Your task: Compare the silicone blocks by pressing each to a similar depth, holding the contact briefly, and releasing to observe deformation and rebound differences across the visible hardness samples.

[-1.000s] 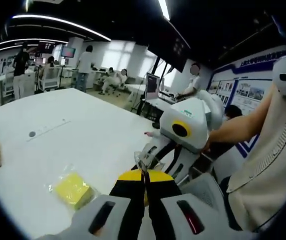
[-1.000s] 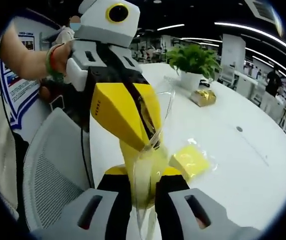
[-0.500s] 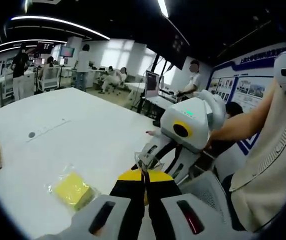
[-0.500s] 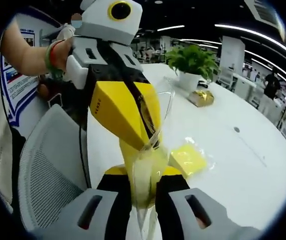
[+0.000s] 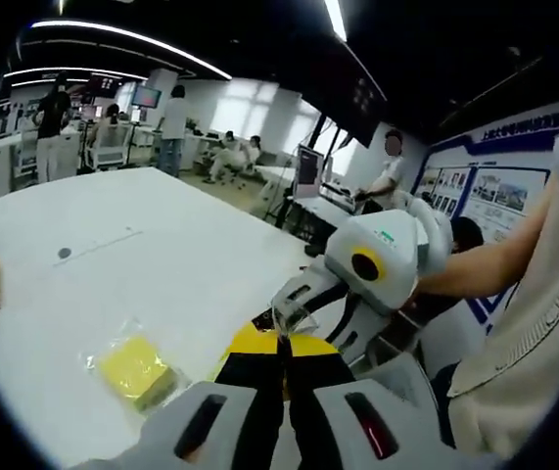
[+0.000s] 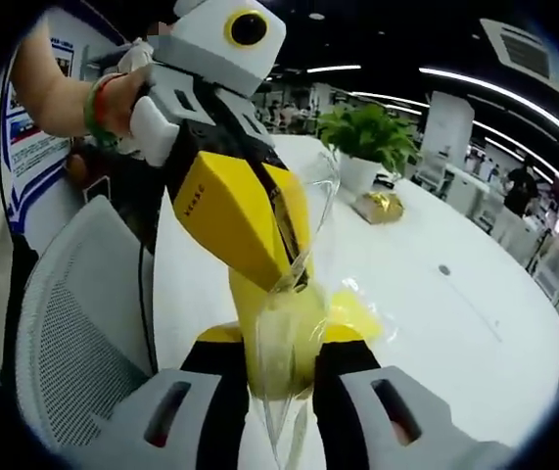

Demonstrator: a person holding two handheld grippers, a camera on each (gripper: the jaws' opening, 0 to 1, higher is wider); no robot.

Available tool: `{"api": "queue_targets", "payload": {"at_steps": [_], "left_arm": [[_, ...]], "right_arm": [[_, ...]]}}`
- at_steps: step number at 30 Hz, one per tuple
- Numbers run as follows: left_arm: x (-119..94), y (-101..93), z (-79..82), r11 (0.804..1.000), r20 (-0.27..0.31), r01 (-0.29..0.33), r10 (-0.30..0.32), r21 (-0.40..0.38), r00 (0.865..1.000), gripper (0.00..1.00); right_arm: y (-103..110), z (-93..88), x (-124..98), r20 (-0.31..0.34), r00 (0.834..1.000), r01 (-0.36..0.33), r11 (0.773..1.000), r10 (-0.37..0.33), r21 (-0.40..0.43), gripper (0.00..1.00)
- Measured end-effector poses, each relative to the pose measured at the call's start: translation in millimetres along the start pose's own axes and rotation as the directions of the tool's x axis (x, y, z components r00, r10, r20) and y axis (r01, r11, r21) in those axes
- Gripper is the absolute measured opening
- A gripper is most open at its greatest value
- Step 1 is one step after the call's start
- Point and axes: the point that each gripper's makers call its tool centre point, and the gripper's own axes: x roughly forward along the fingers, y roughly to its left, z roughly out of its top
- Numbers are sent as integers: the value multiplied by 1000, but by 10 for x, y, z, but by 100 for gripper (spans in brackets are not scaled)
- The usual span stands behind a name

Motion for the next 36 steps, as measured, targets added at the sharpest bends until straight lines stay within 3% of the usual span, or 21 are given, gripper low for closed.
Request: {"api": "queue_targets", "payload": {"at_steps": [8,16,32,36], "left_arm": [[16,-38,35,1000,4,12,-12,10,1000,0],[-12,-38,63,996,47,39,-35,-81,998,0],[-48,-20,80,991,71,43,-34,-127,997,0],[-51,-26,81,990,76,41,-31,-134,997,0]], "right_arm": [[10,2,-75,13,999,-40,998,39,48,23],[3,21,-105,36,999,-37,996,35,83,28],[10,52,-114,64,997,-37,995,31,96,34],[-29,69,-148,84,996,-13,994,4,112,42]]}}
